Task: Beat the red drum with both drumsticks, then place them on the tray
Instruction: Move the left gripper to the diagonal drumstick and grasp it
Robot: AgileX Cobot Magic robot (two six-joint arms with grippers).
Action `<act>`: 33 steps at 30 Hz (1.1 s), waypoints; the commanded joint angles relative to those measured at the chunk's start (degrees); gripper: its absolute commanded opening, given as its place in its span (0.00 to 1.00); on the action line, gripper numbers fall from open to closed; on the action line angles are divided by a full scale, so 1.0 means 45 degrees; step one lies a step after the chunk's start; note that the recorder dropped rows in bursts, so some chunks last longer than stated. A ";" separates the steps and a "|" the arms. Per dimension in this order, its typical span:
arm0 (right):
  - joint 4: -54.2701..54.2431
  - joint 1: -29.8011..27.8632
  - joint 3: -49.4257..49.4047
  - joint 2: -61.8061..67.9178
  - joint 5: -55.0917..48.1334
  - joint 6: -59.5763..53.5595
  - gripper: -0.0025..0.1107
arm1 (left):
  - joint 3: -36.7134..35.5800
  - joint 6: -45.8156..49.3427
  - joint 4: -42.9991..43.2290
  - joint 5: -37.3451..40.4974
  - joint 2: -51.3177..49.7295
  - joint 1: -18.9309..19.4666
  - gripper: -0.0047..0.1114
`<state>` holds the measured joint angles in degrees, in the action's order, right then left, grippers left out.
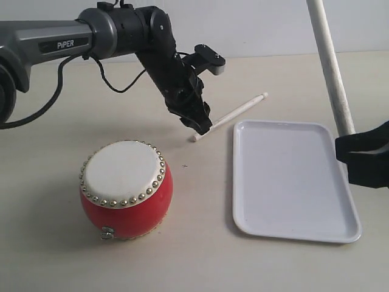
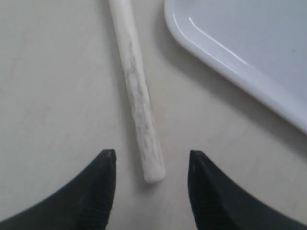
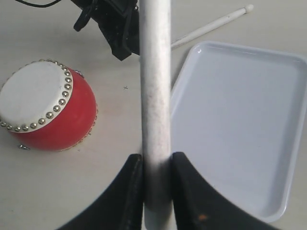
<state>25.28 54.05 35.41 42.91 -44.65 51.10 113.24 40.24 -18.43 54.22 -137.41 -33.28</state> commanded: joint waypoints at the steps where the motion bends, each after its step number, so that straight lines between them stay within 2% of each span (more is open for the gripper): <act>1: 0.0237 -0.0023 -0.0060 -0.0048 0.0194 0.0047 0.02 | 0.0088 0.0016 -0.0140 -0.0810 -0.0127 -0.0027 0.45; 6: 0.0237 -0.0023 -0.0060 -0.0048 0.0194 0.0047 0.02 | 0.0088 0.0016 -0.0275 -0.1491 -0.0297 -0.0027 0.45; 27: 0.0261 -0.0023 -0.0060 -0.0048 0.0194 0.0119 0.02 | 0.0088 0.0102 -0.0340 -0.1449 -0.1127 -0.0187 0.44; 29: 0.0261 -0.0023 -0.0060 -0.0048 0.0194 0.0119 0.02 | 0.0088 0.0102 -0.0281 -0.1281 -0.1127 -0.0187 0.40; 33: 0.0261 -0.0023 -0.0060 -0.0048 0.0194 0.0139 0.02 | 0.0088 0.0102 -0.0281 -0.0875 -0.1127 -0.0187 0.20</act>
<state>25.55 54.05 35.41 42.91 -44.51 51.59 113.70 40.70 -19.94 48.01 -141.78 -33.89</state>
